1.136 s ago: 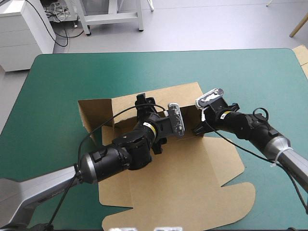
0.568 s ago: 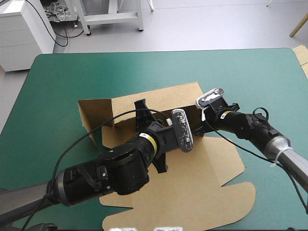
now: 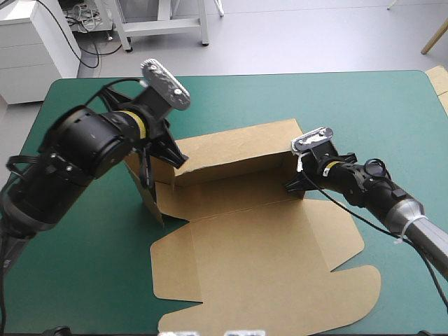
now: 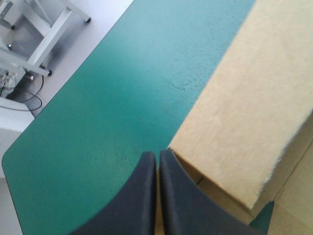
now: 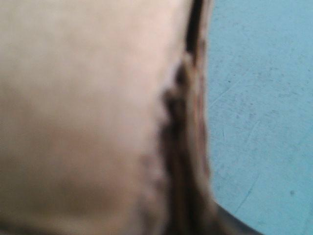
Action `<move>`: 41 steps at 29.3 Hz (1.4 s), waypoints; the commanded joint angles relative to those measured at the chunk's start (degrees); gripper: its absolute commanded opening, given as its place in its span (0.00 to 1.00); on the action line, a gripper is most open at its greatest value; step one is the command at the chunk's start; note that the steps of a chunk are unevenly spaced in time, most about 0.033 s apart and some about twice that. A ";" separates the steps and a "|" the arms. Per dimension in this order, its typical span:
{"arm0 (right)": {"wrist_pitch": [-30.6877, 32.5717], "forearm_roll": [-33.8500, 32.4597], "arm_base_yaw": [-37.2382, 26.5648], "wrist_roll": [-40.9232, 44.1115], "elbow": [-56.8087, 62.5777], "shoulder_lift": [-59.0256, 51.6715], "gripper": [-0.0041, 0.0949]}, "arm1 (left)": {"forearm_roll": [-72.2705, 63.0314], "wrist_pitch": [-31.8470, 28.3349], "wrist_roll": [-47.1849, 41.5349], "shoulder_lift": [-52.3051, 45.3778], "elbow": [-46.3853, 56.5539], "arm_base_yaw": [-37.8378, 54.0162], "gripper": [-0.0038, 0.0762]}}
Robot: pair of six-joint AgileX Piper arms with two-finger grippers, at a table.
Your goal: Fold the box
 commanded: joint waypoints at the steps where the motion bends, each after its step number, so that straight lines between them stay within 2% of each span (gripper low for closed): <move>1: 0.60 -12.34 -0.08 9.54 -1.47 -3.57 0.03 | -0.80 1.13 -1.66 -4.38 -1.80 5.35 0.05; 4: 3.18 -16.96 -0.08 13.37 -1.47 -5.17 0.03 | -0.81 1.13 -2.01 -5.76 -1.80 7.76 0.05; 8: 6.92 -17.80 -0.08 13.69 -1.47 -6.55 0.03 | -0.81 1.13 -2.01 -6.50 -1.68 9.73 0.05; 19: 17.65 -15.04 -0.08 14.39 -2.00 -8.89 0.03 | -0.64 0.76 -2.01 -6.60 0.07 16.74 0.04; 25: 23.09 -10.85 -0.21 13.85 -3.83 -8.72 0.02 | -4.40 1.07 -2.26 -6.82 0.80 21.22 0.04; 29: 24.95 -10.39 -0.97 14.25 -5.84 -6.32 0.02 | -4.62 0.09 -2.26 -6.82 0.80 21.48 0.04; 35: 25.35 -2.20 -5.65 6.70 -10.21 0.22 0.02 | -5.34 -0.05 -2.26 -6.82 0.80 21.48 0.04; 41: 28.69 -5.91 -6.52 5.70 -19.49 7.32 0.02 | -5.62 -0.08 -2.26 -6.82 0.80 21.48 0.04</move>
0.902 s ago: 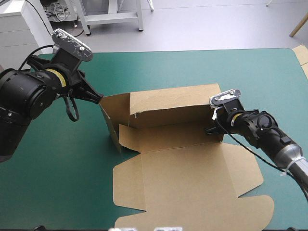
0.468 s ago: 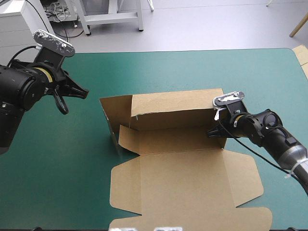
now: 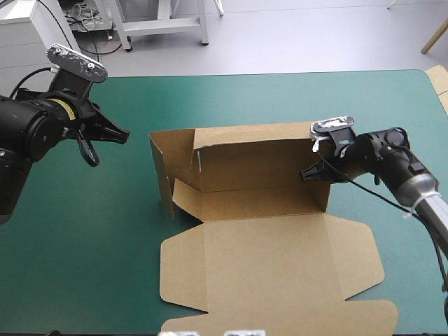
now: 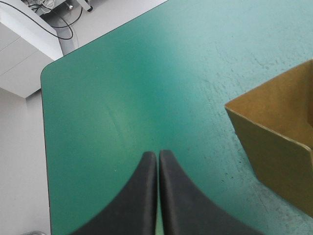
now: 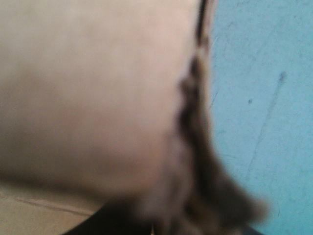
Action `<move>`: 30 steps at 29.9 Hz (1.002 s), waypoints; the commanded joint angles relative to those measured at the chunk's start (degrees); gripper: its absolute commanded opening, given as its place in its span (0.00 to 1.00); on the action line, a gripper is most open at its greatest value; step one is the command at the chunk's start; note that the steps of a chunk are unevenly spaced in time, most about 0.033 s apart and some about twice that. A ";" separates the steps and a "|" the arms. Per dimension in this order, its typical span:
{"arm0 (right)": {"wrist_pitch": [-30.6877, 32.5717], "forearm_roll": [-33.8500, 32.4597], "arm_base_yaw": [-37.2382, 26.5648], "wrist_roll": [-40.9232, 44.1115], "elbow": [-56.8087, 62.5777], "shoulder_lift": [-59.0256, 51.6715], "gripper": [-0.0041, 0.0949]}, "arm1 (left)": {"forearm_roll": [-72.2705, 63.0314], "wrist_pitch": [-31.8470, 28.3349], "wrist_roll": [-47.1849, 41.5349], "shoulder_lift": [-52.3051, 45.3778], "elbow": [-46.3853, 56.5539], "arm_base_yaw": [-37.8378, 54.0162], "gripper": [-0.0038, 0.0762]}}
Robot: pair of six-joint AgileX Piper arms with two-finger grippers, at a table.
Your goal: Fold the box
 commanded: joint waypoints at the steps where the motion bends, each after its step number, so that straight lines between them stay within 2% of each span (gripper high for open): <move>1: -0.87 -3.70 -0.55 -0.93 -6.18 5.07 0.02 | 0.56 -0.14 -0.68 -1.62 -1.25 -0.08 0.04; 6: -0.59 -2.83 -0.55 -1.19 -14.15 11.51 0.03 | 0.56 -0.36 -0.83 -1.62 -1.25 -0.08 0.04; 9: 0.33 -1.57 -0.55 -1.60 -18.07 15.04 0.12 | 0.56 -0.36 -0.83 -1.62 -1.25 -0.08 0.04; 12: 1.82 -0.88 -0.55 -1.70 -21.38 18.05 0.32 | 0.56 -0.36 -0.83 -1.62 -1.25 -0.08 0.04; 13: 1.82 -0.88 -0.55 -1.70 -22.21 18.65 0.42 | 0.45 -0.36 -0.83 -1.62 -1.25 -0.08 0.04; 16: 1.71 -0.88 -0.55 -1.70 -24.49 19.20 0.64 | 0.45 -0.36 -0.83 -1.62 -1.25 -0.08 0.04; 18: 1.83 -0.26 -0.55 -1.70 -26.42 18.72 0.73 | 0.45 -0.36 -0.83 -1.62 -1.25 -0.08 0.04; 21: 2.42 -0.15 -0.55 -1.70 -29.44 17.40 0.73 | 0.45 -0.36 -1.56 -1.62 -1.25 -0.08 0.04; 30: 11.03 -2.03 -0.90 -1.96 -37.51 10.72 0.72 | 0.68 -0.36 -1.56 -1.62 -1.25 -0.08 0.04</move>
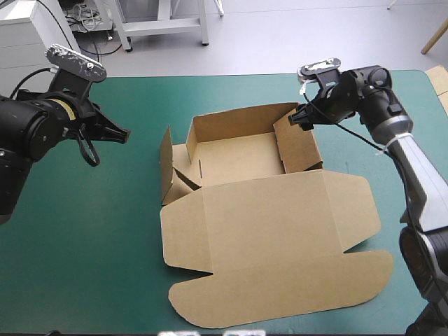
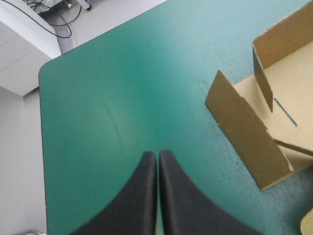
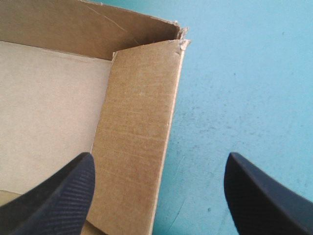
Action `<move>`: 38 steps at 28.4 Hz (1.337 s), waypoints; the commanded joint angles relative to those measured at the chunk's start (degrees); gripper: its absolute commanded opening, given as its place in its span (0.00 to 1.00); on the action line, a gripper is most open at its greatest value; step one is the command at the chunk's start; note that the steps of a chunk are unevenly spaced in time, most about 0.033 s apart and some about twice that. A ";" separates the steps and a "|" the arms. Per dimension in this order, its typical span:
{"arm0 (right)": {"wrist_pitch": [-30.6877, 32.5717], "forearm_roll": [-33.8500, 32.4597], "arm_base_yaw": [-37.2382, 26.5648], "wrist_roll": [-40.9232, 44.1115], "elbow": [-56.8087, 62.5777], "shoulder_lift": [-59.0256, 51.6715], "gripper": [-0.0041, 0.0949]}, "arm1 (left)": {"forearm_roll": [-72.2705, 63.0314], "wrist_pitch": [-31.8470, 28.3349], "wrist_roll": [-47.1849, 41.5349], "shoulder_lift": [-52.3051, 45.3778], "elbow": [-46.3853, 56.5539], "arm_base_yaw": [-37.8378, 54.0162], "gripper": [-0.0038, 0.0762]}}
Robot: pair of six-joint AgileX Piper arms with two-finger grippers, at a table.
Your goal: Fold the box
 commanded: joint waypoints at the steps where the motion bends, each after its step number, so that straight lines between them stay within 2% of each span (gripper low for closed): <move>1: 0.62 -0.68 -0.42 -0.75 -2.99 -6.61 0.72 | 0.90 -0.36 -0.70 -1.62 -1.25 -0.08 0.04; 8: 5.38 -0.68 -0.42 -1.13 -2.99 -12.11 0.72 | 0.79 -0.24 -1.09 -1.62 -1.25 -0.08 0.04; 13: 5.38 -0.68 -0.42 -0.48 -2.99 -11.55 0.72 | 0.79 -0.01 -1.09 -1.62 -1.25 -0.08 0.04; 24: 5.05 -0.68 -0.42 -0.03 -2.99 -0.71 0.72 | 0.79 0.48 -1.09 -1.62 -1.25 -0.08 0.04; 30: 1.71 -0.68 -0.42 -0.57 -3.42 5.88 0.72 | 0.79 0.57 -1.09 -1.62 -1.25 -0.08 0.04; 36: 1.65 -0.12 -0.42 -0.82 -5.33 11.20 0.72 | 0.79 0.87 -1.09 -1.62 -1.25 -0.08 0.04; 38: 1.65 -0.15 -0.42 -1.08 -5.33 12.02 0.66 | 0.79 1.12 -1.09 -1.62 -1.25 -0.08 0.04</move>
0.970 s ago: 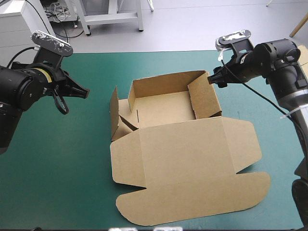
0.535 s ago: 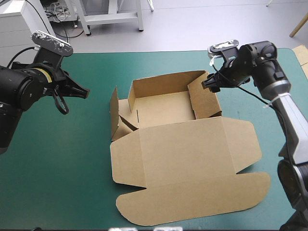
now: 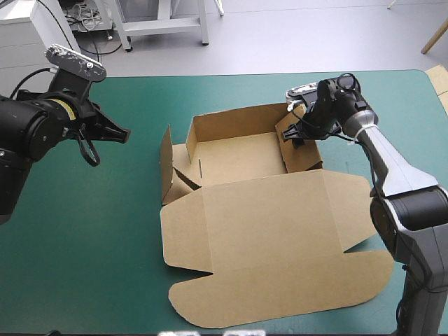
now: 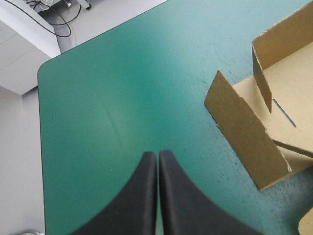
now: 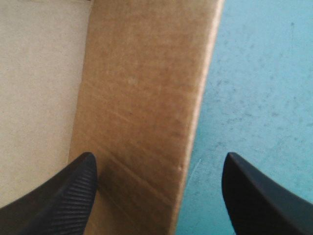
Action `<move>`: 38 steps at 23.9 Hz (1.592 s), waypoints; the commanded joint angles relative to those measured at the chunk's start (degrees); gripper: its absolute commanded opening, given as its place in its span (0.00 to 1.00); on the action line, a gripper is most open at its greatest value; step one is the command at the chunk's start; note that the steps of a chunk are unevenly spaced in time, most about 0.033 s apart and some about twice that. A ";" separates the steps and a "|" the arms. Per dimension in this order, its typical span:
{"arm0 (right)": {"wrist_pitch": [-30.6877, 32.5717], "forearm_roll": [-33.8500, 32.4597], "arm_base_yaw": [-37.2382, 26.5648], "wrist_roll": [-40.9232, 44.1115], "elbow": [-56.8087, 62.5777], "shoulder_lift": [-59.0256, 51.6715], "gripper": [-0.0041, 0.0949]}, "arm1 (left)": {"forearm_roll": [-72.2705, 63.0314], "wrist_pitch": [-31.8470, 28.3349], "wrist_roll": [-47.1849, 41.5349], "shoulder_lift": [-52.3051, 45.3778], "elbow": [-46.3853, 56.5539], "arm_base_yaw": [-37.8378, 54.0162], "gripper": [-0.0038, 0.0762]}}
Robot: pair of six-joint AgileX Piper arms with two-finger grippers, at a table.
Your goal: Fold the box
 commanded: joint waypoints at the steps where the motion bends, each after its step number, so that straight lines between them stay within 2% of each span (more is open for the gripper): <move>1: -1.48 0.09 -0.42 -0.83 -2.06 -2.16 0.58 | 0.85 1.12 -0.64 -1.62 -1.25 -0.08 0.04; 6: -1.48 0.09 -0.42 -0.83 -2.06 -1.44 0.15 | 0.85 1.12 -0.64 -1.62 -1.25 -0.08 0.04; 8: -1.37 0.09 -0.42 -0.83 -2.06 -1.20 0.02 | 0.61 1.12 -0.64 -1.62 -1.25 -0.08 0.04; 14: -1.43 0.09 -0.42 -0.83 -2.06 -2.90 0.02 | 0.49 1.12 -0.58 -1.62 -1.25 -0.08 0.04; 19: 2.27 0.04 -1.23 -2.36 -2.06 -8.06 0.02 | 0.49 1.22 -0.58 -1.62 -1.25 -0.08 0.04; 24: 2.27 2.62 -4.95 -4.49 -2.06 -13.69 0.02 | 0.67 1.22 -0.58 -1.50 -1.25 1.34 0.04; 29: 2.27 11.18 -11.22 -8.11 -2.06 -19.43 0.02 | -1.62 1.22 -0.30 -0.88 -1.25 7.71 0.04; 33: 2.27 16.91 -16.29 -10.26 -2.06 -23.76 0.02 | -12.46 1.22 5.54 0.76 -1.25 15.51 0.04; 38: 2.27 18.45 -18.39 -11.26 -2.06 -27.40 0.02 | -25.85 0.85 10.08 3.10 0.46 24.32 0.04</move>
